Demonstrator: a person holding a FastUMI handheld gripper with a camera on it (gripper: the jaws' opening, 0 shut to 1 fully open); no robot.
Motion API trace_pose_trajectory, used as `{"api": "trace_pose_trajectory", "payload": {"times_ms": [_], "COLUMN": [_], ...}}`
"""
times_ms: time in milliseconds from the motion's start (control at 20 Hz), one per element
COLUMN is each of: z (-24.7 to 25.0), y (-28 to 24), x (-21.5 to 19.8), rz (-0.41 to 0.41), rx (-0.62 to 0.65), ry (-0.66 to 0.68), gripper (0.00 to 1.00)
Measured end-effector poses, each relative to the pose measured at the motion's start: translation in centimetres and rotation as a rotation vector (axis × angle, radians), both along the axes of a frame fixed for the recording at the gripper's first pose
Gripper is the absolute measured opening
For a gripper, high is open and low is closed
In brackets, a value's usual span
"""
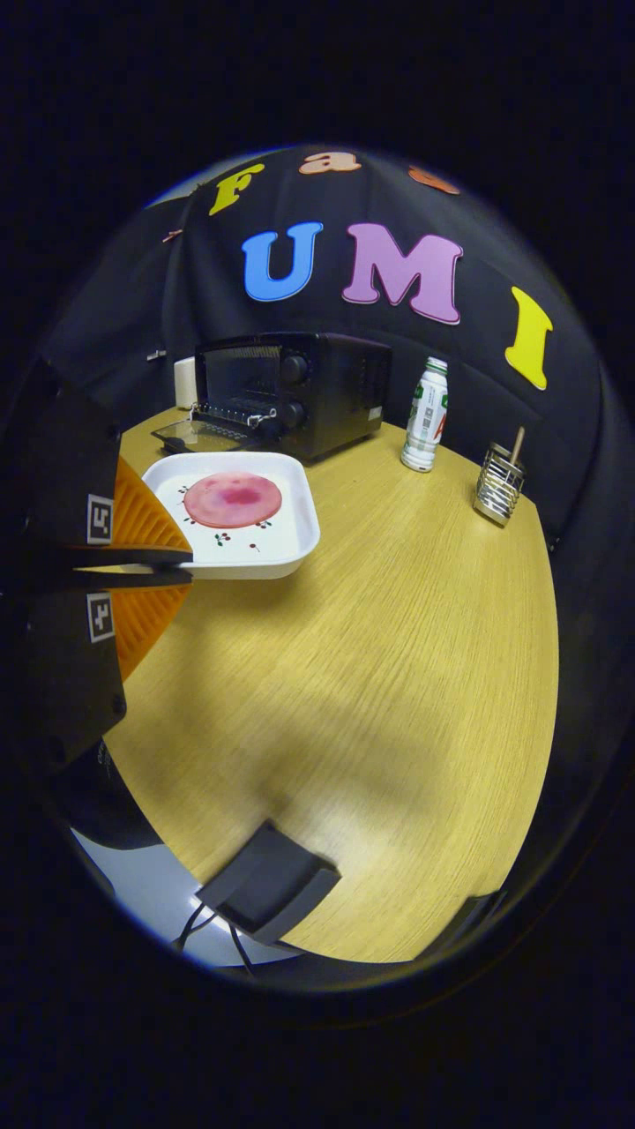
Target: Open the toaster oven, put the food inside, and close the toaster oven door.
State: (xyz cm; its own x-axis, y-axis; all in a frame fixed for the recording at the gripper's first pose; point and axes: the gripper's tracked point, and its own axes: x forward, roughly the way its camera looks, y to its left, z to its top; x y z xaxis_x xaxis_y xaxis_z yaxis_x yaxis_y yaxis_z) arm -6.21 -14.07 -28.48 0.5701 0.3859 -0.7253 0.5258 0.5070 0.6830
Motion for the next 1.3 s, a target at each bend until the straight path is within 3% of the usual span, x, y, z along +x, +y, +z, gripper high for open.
{"api": "trace_pose_trajectory", "payload": {"times_ms": [200, 550, 850, 1050, 1300], "z": [4.1, 7.6, 8.8, 8.3, 4.9], "y": [2.7, 11.3, 17.2, 20.9, 23.6], "x": [-2.4, -1.6, 1.5, 5.0, 9.1], "rz": [-0.029, 0.001, 0.094, 0.112, 0.149], "rx": [0.027, 0.071, 0.073, 0.120, 0.111], "ry": [-0.074, -0.166, -0.199, -0.180, -0.110], "gripper": [0.06, 0.06, 0.06, 0.05, 0.06]}}
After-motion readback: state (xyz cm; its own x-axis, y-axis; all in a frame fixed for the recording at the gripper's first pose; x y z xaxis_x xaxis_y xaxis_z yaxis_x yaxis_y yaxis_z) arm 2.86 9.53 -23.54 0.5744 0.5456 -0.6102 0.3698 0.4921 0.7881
